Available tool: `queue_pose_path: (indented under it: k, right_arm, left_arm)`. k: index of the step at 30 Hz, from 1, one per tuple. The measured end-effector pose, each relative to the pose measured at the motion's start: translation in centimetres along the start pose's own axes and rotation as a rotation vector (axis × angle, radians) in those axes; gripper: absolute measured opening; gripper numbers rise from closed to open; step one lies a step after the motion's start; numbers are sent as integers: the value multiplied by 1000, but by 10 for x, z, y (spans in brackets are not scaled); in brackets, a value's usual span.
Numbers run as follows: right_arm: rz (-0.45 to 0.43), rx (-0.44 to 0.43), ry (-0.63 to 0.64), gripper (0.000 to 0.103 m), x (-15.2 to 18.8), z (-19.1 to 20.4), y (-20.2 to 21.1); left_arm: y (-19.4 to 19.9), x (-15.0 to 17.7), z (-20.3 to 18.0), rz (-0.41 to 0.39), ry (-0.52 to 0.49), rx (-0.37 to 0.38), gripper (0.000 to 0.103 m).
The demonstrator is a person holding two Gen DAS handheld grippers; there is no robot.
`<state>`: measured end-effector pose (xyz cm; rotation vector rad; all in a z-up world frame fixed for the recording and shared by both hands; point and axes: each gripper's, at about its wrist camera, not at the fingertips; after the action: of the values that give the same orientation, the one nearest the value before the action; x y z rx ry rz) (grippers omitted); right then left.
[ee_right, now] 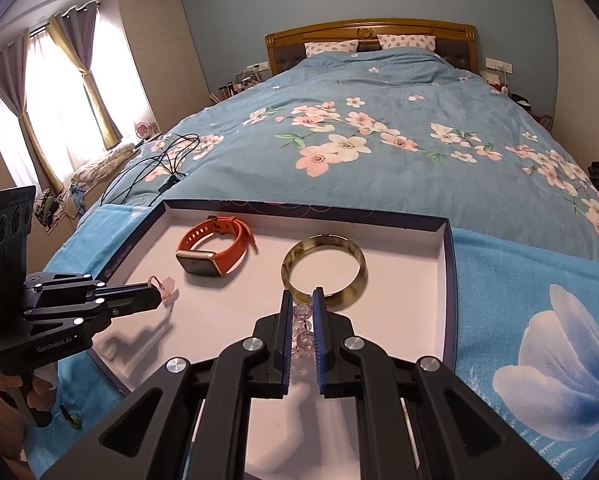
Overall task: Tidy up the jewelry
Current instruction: 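Lower and release the crystal bracelet with the right tool while the left tool releases the pink ring, then grasp the purple beaded bracelet with the right tool while the left tool grasps the black ring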
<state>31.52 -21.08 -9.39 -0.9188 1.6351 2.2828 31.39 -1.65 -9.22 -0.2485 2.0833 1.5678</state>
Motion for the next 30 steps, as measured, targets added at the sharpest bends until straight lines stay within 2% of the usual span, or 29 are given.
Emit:
queue_pose_path:
  k: [12, 16, 18, 22, 26, 30]
  right_arm:
    - [4, 2, -35, 10, -5, -6, -5]
    - [-1, 11, -38, 11, -4, -7, -2]
    - [-12, 18, -40, 15, -3, -7, 3]
    - [-49, 21, -36, 24, 2, -4, 23]
    - [-88, -3, -1, 30, 12, 4, 48]
    - [-104, -28, 59, 33, 31, 16, 72]
  left_arm:
    - [-11, -5, 0, 17, 7, -16, 6]
    - [-13, -6, 1, 21, 10, -27, 16]
    - [-12, -6, 1, 14, 10, -37, 17]
    - [5, -6, 1, -39, 2, -62, 26]
    - [38, 2, -4, -120, -22, -75, 36]
    - [71, 16, -7, -174, -37, -44, 39]
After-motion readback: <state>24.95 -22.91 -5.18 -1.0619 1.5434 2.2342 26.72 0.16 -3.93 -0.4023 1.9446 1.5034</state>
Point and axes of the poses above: each gripper's, at about its wrist camera, not at the fingertips, and y roughly against the way its jaws point, z to its left, x to its underside, and after that the axes turned 10 degrees about z, right-handed
